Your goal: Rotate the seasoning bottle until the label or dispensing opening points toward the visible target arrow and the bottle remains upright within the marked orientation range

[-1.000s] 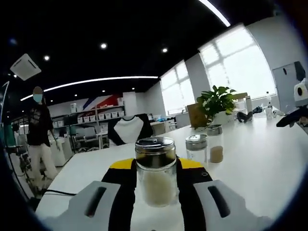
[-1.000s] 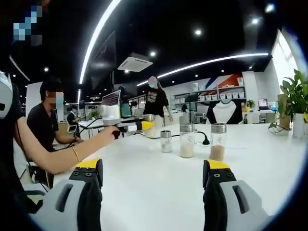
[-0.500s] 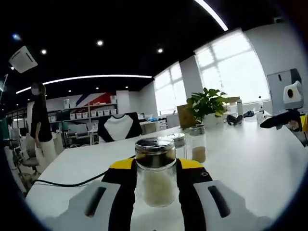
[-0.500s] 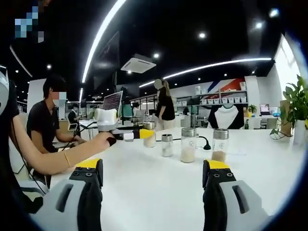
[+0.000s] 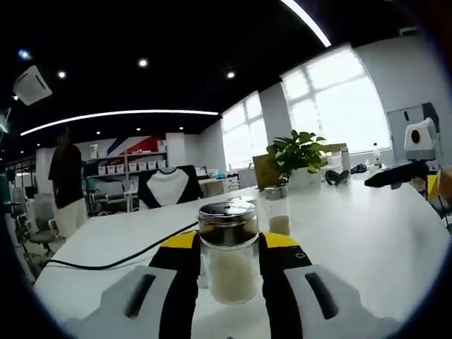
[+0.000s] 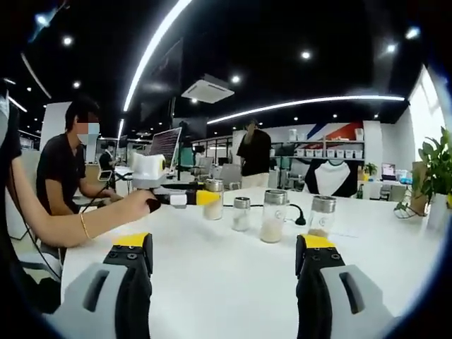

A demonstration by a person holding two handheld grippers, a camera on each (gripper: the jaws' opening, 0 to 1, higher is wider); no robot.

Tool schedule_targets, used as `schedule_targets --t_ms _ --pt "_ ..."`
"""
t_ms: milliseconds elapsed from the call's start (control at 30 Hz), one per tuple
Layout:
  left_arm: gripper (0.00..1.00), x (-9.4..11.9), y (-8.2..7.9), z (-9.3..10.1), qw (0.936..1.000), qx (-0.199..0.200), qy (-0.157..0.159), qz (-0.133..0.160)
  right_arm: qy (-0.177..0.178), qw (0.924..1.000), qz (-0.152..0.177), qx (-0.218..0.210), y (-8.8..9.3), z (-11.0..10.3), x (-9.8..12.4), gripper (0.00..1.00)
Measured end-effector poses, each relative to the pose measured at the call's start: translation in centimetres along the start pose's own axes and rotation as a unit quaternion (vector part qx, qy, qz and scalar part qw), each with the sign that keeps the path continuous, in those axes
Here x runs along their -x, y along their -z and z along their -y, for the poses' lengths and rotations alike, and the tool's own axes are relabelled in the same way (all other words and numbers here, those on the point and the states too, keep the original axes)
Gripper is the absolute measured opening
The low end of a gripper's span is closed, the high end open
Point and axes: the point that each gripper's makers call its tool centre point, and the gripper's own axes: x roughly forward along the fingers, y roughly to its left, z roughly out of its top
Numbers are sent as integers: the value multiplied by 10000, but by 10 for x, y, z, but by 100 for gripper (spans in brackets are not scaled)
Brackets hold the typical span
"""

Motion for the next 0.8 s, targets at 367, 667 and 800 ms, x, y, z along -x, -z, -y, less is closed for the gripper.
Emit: schedule_targets --t_ms 367,667,800 --pt "34 10 1 24 9996 -135 247 -65 -110 9999 -125 38 8 -4 -10 84" --pt "34 21 -9 35 9995 -248 211 34 -169 9996 -225 47 13 -5 -11 83" --pt "34 22 -12 44 9990 -242 363 -2 -167 9996 -223 7 16 -3 -13 83"
